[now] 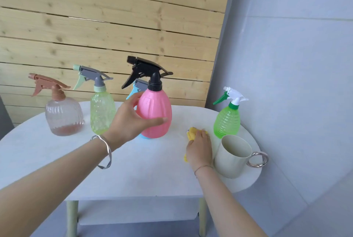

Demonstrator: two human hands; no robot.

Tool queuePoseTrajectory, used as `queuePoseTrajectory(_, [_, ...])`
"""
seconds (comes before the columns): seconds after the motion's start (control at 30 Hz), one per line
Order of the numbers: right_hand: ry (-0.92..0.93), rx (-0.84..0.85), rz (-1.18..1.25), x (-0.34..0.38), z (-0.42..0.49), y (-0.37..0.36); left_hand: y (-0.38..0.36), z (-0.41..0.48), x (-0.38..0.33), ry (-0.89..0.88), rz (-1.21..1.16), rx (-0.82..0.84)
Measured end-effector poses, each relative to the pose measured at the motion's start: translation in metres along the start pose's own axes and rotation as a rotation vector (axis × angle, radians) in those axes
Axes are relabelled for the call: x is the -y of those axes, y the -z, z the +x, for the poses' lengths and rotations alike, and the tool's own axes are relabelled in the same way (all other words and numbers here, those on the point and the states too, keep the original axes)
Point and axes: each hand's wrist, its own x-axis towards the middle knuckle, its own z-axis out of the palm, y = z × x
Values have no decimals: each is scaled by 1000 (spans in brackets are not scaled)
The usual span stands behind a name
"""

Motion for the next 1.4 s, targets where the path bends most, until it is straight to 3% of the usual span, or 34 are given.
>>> queuePoseTrajectory(0.2, [-4, 66, 36, 19, 53, -12, 28, -5, 22, 34, -12, -48])
queuePoseTrajectory(0.43, [265, 310, 98, 29, 60, -13, 37, -7, 26, 33, -39, -75])
queuePoseTrajectory(0.6, [402, 272, 109, 26, 8, -10, 31, -5, 25, 41, -40, -96])
queuePoseTrajectory(0.87, [474, 330, 183, 0, -69, 25, -9, 5, 5, 24, -69, -70])
queuePoseTrajectory(1.4, [506, 305, 169, -8, -81, 33, -138, 41, 25, 85, -15, 66])
